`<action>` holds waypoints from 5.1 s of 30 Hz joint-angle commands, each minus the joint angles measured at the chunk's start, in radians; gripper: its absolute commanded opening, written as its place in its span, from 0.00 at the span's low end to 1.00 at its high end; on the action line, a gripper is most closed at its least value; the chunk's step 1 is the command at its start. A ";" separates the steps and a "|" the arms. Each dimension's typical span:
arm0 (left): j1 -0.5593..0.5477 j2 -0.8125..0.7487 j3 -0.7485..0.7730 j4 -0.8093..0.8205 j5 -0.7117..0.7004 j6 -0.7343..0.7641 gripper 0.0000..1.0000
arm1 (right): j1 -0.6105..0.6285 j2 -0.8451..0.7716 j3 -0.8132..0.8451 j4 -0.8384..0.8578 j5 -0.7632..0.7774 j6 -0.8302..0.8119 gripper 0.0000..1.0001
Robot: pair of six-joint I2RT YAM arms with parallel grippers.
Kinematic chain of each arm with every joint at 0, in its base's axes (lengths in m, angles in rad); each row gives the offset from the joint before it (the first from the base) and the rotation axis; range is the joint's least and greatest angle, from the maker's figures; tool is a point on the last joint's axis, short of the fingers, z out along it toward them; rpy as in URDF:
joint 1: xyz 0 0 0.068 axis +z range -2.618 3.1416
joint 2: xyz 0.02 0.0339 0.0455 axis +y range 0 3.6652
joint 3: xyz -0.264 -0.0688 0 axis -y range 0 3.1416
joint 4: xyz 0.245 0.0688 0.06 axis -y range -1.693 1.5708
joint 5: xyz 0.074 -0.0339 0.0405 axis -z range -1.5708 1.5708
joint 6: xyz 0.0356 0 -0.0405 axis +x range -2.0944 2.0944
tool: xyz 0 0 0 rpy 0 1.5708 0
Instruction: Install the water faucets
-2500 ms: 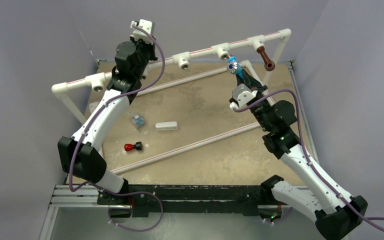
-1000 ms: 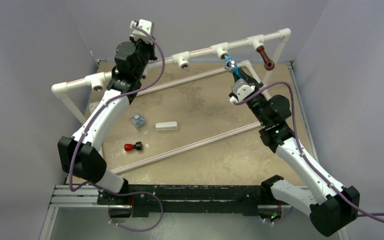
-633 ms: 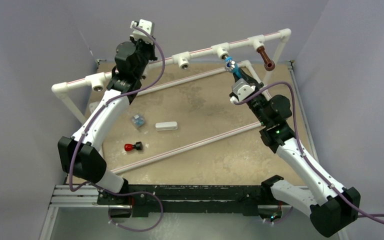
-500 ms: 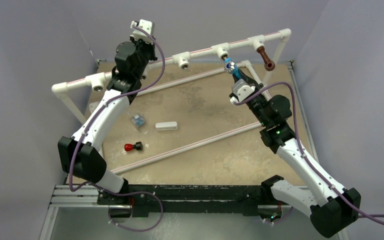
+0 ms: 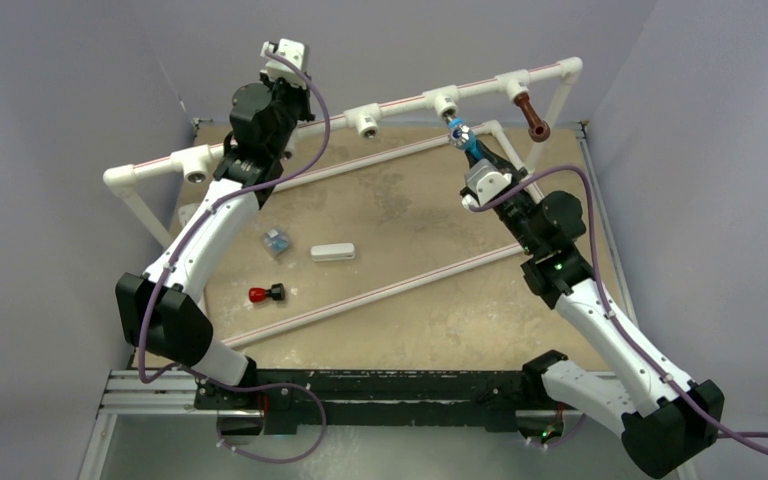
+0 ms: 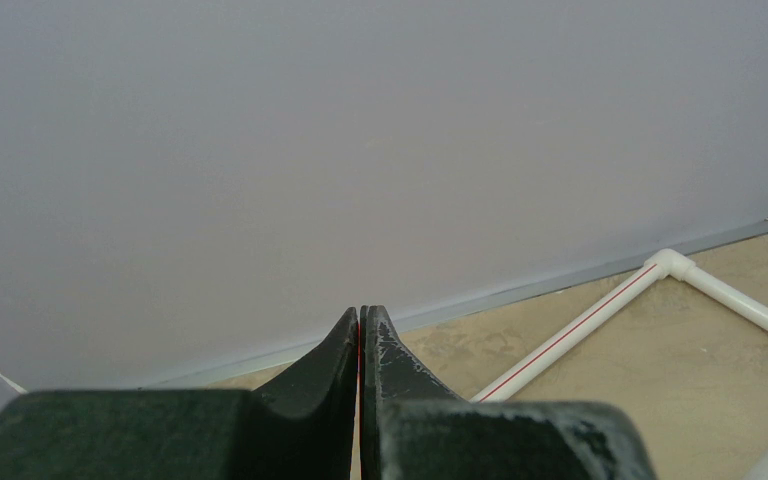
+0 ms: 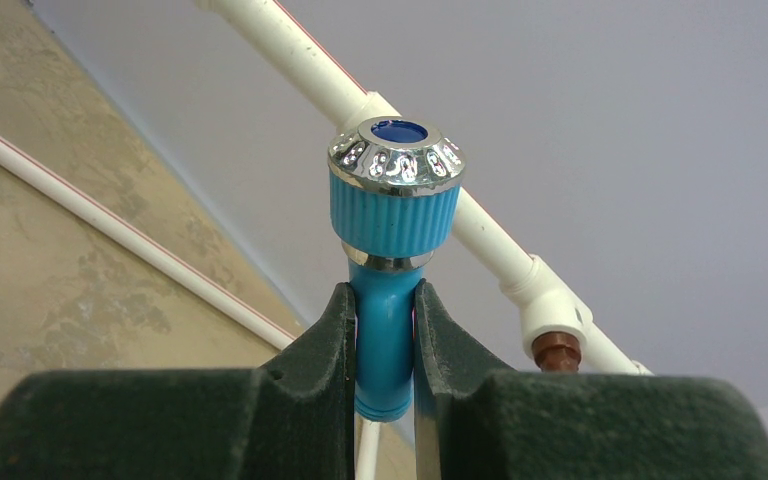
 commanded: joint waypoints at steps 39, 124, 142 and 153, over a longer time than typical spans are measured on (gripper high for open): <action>-0.005 0.053 -0.025 -0.112 0.015 0.037 0.00 | 0.130 0.114 0.056 0.110 0.205 -0.118 0.00; -0.005 0.046 -0.030 -0.110 0.020 0.038 0.00 | 0.179 0.269 0.181 0.171 0.429 0.391 0.22; -0.005 0.055 -0.029 -0.109 0.016 0.043 0.00 | 0.179 0.324 0.225 0.215 0.460 0.274 0.21; -0.005 0.055 -0.030 -0.109 0.016 0.045 0.00 | 0.115 0.312 0.242 0.214 0.406 0.538 0.00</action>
